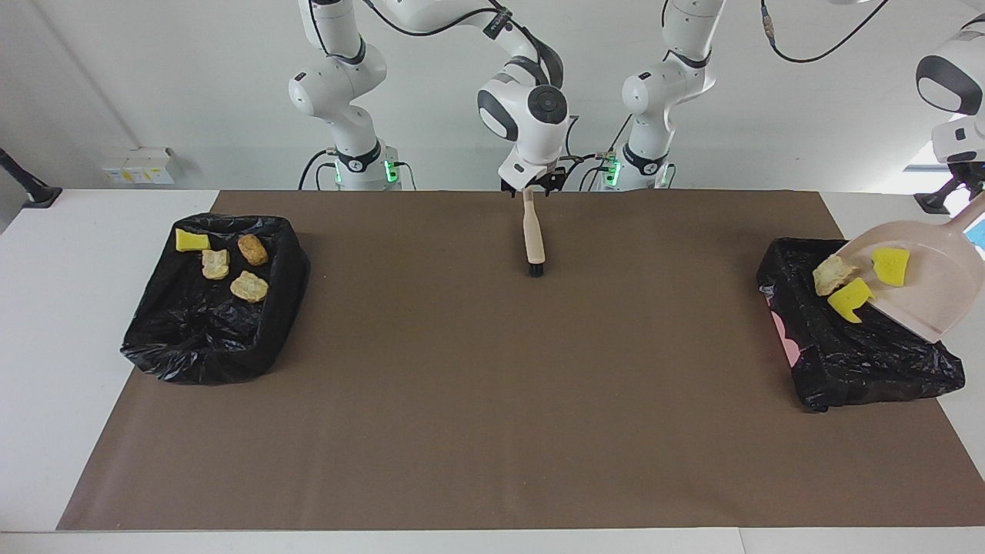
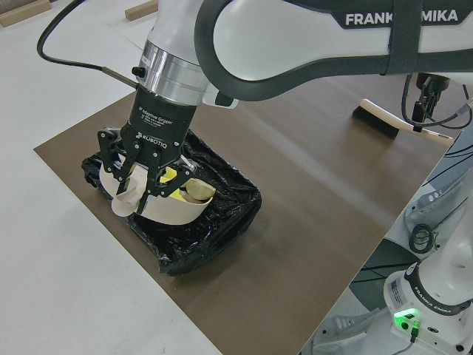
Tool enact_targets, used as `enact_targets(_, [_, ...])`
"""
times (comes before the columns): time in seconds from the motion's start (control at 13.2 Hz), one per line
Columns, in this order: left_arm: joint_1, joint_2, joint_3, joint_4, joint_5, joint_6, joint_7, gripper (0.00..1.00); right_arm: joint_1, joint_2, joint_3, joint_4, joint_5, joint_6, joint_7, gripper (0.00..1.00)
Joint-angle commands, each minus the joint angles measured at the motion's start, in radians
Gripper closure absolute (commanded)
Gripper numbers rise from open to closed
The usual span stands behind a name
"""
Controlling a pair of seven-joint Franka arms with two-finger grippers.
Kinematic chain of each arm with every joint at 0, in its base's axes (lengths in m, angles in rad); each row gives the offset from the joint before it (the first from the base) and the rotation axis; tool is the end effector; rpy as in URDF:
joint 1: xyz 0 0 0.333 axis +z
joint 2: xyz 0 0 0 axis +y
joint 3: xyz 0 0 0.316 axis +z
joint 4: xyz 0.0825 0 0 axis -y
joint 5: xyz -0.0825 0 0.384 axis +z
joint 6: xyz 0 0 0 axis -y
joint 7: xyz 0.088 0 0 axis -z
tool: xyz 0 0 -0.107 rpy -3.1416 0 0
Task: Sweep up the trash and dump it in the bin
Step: 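Lay the brush on the table with the right gripper and withdraw, then lift the empty dustpan away from the bin with the left gripper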
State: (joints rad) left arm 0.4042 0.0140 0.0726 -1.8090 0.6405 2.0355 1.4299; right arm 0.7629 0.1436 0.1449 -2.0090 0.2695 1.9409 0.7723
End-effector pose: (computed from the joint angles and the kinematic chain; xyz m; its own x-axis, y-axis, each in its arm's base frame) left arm 0.5095 0.3007 0.5567 0.3694 -0.7444 -0.5563 -0.9291 -0.3080 -0.2048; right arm 0.3304 0.4498 0.3720 0.9446 0.0141 -0.3279 0.0082 -0.9998 -0.0191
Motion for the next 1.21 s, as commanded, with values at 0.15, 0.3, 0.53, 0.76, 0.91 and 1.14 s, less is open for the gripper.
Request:
enact_targets(0.15, [-0.115,0.017,0.003,0.095,0.184,-0.031,0.023,1.00,-0.143,-0.018,-0.001,0.156,-0.009,-0.181,-0.097,0.00])
enact_targets(0.3, [-0.137,0.058,0.003,0.176,0.225,-0.031,0.075,1.00,-0.213,-0.018,-0.001,0.225,-0.022,-0.244,-0.165,0.00])
enact_targets(0.53, [-0.178,0.098,-0.001,0.241,0.203,-0.049,0.101,1.00,-0.301,-0.010,-0.001,0.340,-0.079,-0.332,-0.292,0.00])
enact_targets(0.76, [-0.211,0.110,-0.001,0.257,0.192,-0.049,0.090,1.00,-0.388,-0.007,-0.002,0.410,-0.098,-0.361,-0.381,0.00])
enact_targets(0.91, [-0.220,0.104,-0.004,0.258,0.133,-0.060,0.069,1.00,-0.450,-0.018,-0.005,0.427,-0.108,-0.362,-0.465,0.00])
enact_targets(1.14, [-0.214,0.077,0.009,0.270,-0.186,-0.149,0.067,1.00,-0.565,-0.025,-0.005,0.473,-0.147,-0.410,-0.536,0.00])
